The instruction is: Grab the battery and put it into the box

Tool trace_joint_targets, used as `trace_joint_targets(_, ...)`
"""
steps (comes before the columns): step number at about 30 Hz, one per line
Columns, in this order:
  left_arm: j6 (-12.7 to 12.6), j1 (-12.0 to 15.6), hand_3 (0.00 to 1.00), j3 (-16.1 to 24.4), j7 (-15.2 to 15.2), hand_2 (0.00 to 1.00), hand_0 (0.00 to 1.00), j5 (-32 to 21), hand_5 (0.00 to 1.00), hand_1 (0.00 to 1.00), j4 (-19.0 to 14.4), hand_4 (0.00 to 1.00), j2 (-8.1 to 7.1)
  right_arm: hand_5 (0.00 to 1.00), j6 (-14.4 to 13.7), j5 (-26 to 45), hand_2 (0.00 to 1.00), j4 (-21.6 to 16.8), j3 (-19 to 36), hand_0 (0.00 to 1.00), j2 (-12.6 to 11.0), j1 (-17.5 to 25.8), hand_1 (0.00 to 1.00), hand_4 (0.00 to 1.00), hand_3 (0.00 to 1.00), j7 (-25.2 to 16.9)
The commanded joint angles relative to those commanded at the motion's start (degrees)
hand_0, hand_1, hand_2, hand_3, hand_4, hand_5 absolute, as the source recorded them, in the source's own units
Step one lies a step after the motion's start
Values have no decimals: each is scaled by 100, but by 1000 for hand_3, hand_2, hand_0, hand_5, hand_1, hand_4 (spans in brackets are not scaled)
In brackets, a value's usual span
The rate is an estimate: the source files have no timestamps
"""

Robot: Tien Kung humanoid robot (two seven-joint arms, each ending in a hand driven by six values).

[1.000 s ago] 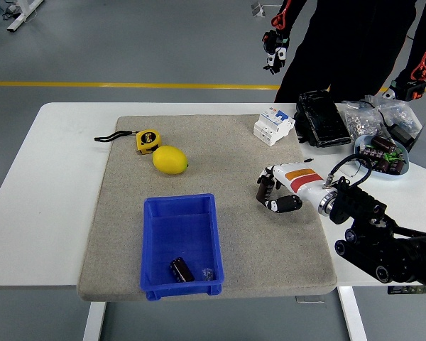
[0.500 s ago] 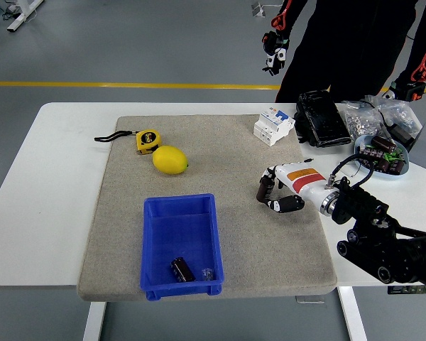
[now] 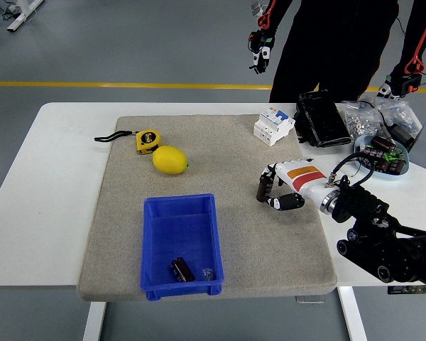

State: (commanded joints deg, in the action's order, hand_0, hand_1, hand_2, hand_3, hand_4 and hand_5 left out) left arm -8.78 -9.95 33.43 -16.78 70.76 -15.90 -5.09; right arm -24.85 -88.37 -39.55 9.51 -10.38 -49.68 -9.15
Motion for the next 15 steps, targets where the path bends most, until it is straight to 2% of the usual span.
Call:
trace_joint_targets(3,0,-2,582,0,0,655,651,1,584,650,-1,629,2,247,-33,17,552,6,-9,290,7,0,425,720,618,-12)
trace_joint_targets(4,-1,-4,582,-3,-1,654,654,-1,584,651,-2,629,3,244,-42,18,527,7,-12,264,9,-2,401,690,581,-13)
trace_joint_targets(15,10,-14,582,-7,-3,654,653,2,584,651,-6,629,-1,244,-68,25,513,11,-12,238,13,-1,384,677,558,-13)
